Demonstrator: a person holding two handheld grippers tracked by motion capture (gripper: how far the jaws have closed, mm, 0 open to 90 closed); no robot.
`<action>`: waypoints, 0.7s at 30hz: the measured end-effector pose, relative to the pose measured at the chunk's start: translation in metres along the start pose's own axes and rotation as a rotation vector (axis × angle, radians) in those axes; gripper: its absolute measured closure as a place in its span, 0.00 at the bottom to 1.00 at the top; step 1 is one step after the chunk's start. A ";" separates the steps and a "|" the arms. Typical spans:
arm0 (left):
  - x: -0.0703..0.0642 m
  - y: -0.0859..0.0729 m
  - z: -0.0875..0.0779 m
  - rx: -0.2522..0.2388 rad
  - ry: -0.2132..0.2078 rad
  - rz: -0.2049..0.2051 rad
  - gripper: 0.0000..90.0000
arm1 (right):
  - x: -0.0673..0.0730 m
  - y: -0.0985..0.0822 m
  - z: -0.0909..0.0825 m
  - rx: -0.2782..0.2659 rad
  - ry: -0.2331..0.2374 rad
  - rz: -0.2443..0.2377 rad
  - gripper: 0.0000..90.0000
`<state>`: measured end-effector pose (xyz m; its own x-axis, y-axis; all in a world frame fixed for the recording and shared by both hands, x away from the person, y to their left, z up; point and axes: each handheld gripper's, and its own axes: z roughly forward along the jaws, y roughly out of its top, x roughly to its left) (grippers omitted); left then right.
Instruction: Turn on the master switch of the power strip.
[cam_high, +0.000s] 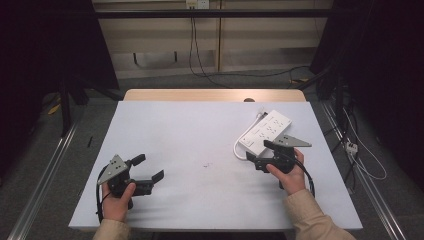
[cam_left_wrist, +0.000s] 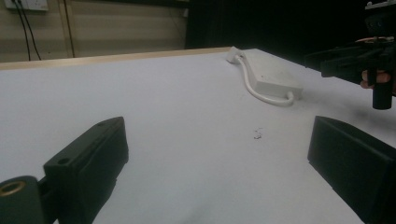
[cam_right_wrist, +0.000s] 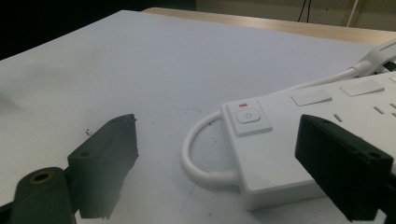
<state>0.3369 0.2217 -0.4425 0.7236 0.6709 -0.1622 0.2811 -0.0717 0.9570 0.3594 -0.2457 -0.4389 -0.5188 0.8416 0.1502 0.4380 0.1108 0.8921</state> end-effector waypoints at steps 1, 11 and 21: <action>0.000 0.000 0.000 0.000 0.001 0.000 0.05 | 0.000 -0.001 -0.003 -0.001 0.001 0.003 0.14; -0.001 0.000 0.000 -0.001 0.001 0.002 0.05 | 0.003 -0.005 -0.011 -0.009 0.010 -0.005 0.14; -0.001 0.000 0.000 -0.001 0.001 0.004 0.05 | 0.003 -0.008 -0.017 -0.009 0.015 -0.013 0.14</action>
<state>0.3364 0.2210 -0.4420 0.7239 0.6717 -0.1577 0.2770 -0.0736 0.9581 0.3420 -0.2534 -0.4386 -0.5355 0.8321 0.1444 0.4242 0.1171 0.8980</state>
